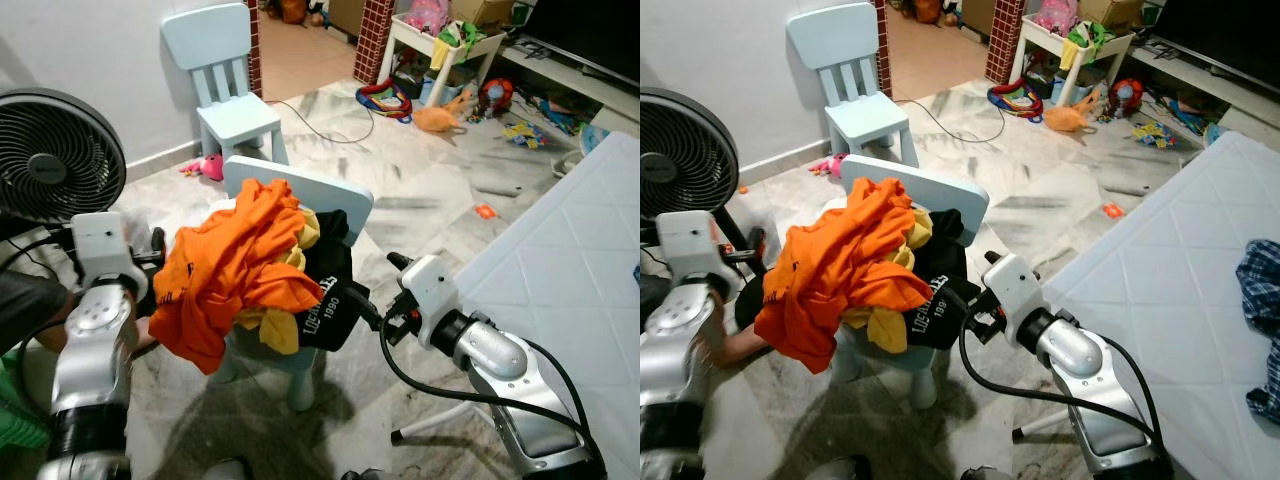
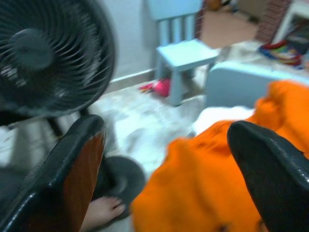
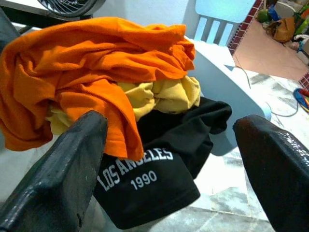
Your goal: Hang hanger
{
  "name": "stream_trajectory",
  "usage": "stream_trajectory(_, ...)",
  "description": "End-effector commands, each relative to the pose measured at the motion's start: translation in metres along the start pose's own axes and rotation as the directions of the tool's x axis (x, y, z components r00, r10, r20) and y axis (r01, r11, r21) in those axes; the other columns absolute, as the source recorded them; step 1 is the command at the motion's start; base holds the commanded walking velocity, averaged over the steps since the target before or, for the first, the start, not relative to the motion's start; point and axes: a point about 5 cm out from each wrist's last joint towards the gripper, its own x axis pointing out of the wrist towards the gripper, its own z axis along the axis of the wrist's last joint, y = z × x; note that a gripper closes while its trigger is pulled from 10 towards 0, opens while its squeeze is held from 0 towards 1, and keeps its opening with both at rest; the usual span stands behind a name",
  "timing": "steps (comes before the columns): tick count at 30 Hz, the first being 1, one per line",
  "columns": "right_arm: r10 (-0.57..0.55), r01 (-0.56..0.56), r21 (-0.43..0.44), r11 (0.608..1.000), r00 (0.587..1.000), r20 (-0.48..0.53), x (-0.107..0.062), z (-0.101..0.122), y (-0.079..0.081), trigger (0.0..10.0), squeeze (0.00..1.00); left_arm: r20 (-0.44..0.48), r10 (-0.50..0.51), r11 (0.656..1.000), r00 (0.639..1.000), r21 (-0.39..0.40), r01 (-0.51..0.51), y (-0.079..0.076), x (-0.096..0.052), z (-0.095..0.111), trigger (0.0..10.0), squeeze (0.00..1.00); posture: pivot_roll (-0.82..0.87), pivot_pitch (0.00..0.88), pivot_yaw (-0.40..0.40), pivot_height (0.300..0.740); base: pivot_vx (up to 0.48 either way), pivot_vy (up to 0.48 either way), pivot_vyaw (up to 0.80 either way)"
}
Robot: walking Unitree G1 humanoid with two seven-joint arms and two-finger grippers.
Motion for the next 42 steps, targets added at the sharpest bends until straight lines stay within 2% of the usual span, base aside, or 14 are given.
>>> stream_trajectory(1, -0.019, 0.019, -0.007, 1.0, 1.0, 0.004, -0.005, 0.002, -0.003, 10.0, 0.0, -0.036, -0.056, 0.998, 0.998, -0.016, 0.055, -0.007, 0.008, -0.006, 10.0, 0.0, -0.14, 0.113, -0.052, 0.74, 0.0, 0.0, 0.0)
stream_trajectory(5, -0.027, 0.027, -0.012, 1.0, 1.0, 0.003, -0.008, 0.003, -0.005, 10.0, 0.0, -0.063, -0.109, 0.994, 0.992, -0.009, 0.109, -0.018, 0.016, -0.008, 10.0, 0.0, -0.16, 0.119, -0.043, 0.74, 0.0, 0.0, 0.0)
stream_trajectory(9, -0.057, 0.057, -0.022, 0.998, 0.998, -0.014, -0.018, 0.002, -0.01, 10.0, 0.0, -0.116, -0.209, 0.978, 0.971, -0.005, 0.21, -0.045, 0.026, -0.018, 10.0, 0.0, -0.2, 0.128, -0.025, 0.74, 0.0, 0.0, 0.0)
stream_trajectory(14, -0.065, 0.065, -0.025, 0.998, 0.998, -0.02, -0.023, 0.002, -0.009, 10.0, 0.0, -0.162, -0.264, 0.964, 0.951, -0.023, 0.264, -0.06, 0.026, -0.029, 10.0, 0.0, -0.22, 0.131, -0.021, 0.74, 0.0, 0.0, 0.0)
stream_trajectory(15, -0.065, 0.065, -0.027, 0.998, 0.998, -0.024, -0.024, 0.002, -0.009, 10.0, 0.0, -0.181, -0.286, 0.958, 0.941, -0.026, 0.287, -0.066, 0.025, -0.033, 8.8, 0.0, -0.22, 0.131, -0.021, 0.74, 0.0, 0.0, 0.0)
stream_trajectory(16, -0.065, 0.064, -0.028, 0.998, 0.998, -0.025, -0.025, 0.002, -0.009, 10.0, 0.0, -0.189, -0.296, 0.955, 0.936, -0.027, 0.296, -0.068, 0.025, -0.035, 4.9, 0.0, -0.22, 0.131, -0.021, 0.74, 0.0, 0.0, 0.0)
stream_trajectory(18, -0.063, 0.063, -0.031, 0.998, 0.998, -0.027, -0.025, 0.002, -0.009, 10.0, 0.0, -0.207, -0.312, 0.949, 0.927, -0.03, 0.313, -0.073, 0.024, -0.039, 0.0, 0.0, -0.23, 0.128, -0.02, 0.74, 0.0, 0.0, 0.0)
stream_trajectory(25, -0.067, 0.066, -0.035, 0.997, 0.997, -0.026, -0.023, 0.005, -0.01, 10.0, 0.0, -0.238, -0.349, 0.935, 0.906, -0.021, 0.354, -0.079, 0.021, -0.05, 0.0, 0.0, -0.22, 0.126, -0.015, 0.74, 0.0, 0.0, 0.0)
stream_trajectory(42, -0.058, 0.057, -0.027, 0.998, 0.998, -0.018, -0.016, 0.004, -0.006, 10.0, 0.0, -0.247, -0.345, 0.935, 0.905, -0.012, 0.354, -0.071, 0.017, -0.062, 0.0, 0.0, -0.22, 0.112, -0.015, 0.74, 0.0, 0.0, 0.0)
